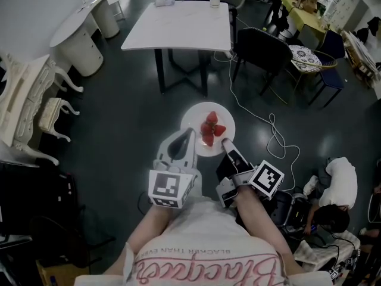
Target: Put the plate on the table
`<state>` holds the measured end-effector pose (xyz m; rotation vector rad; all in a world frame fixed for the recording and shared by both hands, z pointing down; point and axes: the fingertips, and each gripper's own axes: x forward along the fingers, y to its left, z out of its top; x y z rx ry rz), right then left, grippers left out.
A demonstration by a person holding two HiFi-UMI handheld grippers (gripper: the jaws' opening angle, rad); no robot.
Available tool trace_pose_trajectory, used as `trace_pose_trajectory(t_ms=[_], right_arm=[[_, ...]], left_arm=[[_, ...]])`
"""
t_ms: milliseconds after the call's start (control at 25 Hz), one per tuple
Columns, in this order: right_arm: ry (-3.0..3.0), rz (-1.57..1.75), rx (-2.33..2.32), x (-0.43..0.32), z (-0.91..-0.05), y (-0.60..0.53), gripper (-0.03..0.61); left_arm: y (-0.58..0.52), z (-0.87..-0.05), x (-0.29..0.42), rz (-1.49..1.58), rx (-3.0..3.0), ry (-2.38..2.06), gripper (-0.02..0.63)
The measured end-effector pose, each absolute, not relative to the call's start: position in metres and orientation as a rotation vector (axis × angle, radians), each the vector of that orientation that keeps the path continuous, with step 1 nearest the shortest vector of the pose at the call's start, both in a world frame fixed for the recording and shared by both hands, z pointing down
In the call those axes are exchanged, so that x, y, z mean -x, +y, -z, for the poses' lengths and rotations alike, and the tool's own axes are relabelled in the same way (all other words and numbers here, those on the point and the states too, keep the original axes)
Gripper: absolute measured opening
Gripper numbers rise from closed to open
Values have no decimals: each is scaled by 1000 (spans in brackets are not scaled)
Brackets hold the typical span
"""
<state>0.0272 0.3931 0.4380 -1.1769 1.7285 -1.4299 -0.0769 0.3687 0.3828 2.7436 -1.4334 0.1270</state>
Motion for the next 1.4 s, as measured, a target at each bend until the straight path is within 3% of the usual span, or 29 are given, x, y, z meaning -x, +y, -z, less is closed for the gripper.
trace_pose_trajectory(t_ms=[1400], right_arm=[[1673,1380,1245,-18,-424,66,11]], left_arm=[[36,-370,95,-14,-2771,-1302,3]])
